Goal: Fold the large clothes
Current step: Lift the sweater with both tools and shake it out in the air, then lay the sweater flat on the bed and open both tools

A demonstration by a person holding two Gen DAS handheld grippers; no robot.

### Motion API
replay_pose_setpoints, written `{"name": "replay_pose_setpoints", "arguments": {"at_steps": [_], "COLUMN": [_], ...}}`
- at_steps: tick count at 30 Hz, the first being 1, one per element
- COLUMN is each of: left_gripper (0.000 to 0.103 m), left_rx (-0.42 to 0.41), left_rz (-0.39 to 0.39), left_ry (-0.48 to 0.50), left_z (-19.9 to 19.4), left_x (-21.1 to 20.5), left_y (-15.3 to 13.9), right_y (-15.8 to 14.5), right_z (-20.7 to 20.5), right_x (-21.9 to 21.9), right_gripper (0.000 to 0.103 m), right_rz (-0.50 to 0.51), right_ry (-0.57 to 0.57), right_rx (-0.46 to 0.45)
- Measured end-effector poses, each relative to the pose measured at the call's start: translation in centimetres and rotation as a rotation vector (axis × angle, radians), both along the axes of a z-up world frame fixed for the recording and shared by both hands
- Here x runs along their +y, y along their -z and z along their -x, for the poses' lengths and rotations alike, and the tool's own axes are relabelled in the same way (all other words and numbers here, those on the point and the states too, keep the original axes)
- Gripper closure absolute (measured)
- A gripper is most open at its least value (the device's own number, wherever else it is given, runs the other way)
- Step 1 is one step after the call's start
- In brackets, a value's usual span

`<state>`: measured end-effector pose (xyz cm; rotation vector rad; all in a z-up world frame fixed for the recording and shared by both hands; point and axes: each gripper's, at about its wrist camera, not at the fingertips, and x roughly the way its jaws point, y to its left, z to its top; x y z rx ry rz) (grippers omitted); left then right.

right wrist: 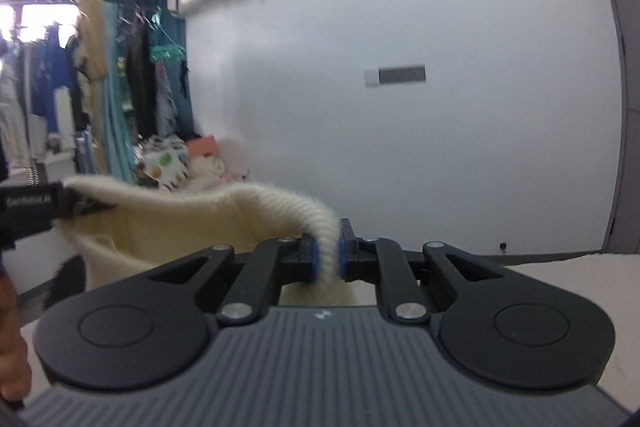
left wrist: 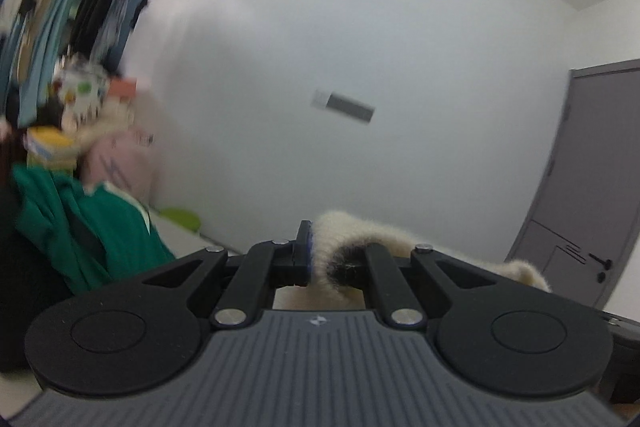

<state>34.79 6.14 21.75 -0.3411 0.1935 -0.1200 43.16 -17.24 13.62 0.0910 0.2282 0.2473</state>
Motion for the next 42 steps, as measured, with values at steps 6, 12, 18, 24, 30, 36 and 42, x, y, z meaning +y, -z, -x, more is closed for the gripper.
{"name": "replay_pose_setpoints", "arguments": {"at_steps": [6, 12, 18, 24, 30, 36, 42], "left_gripper": [0.096, 0.096, 0.096, 0.095, 0.08, 0.033, 0.033], "left_rx": [0.181, 0.355, 0.523, 0.615, 0.662, 0.607, 0.506], "left_rz": [0.024, 0.017, 0.0, -0.005, -0.058, -0.064, -0.097], "left_ry": [0.01, 0.047, 0.048, 0.068, 0.097, 0.146, 0.132], "left_z": [-14.1, -24.2, -30.7, -32.9, -34.9, -34.6, -29.4], "left_x": [0.7, -0.3, -0.4, -1.4, -0.7, -0.5, -0.5], "left_y": [10.7, 22.7, 30.5, 33.8, 32.3, 29.1, 25.5], "right_y": [9.4, 21.5, 28.2, 30.4, 30.3, 28.6, 25.0], "right_z": [-12.3, -22.5, -26.2, -28.3, -28.9, -28.1, -23.4], "right_x": [1.8, 2.5, 2.9, 2.8, 2.7, 2.5, 2.1], "right_gripper": [0.09, 0.09, 0.09, 0.088, 0.086, 0.05, 0.051], "right_rz": [0.022, 0.037, 0.054, 0.025, 0.015, -0.001, 0.0], "right_ry": [0.003, 0.018, 0.004, -0.005, -0.033, -0.072, -0.111], "right_rx": [0.121, 0.309, 0.432, 0.559, 0.615, 0.637, 0.557]}}
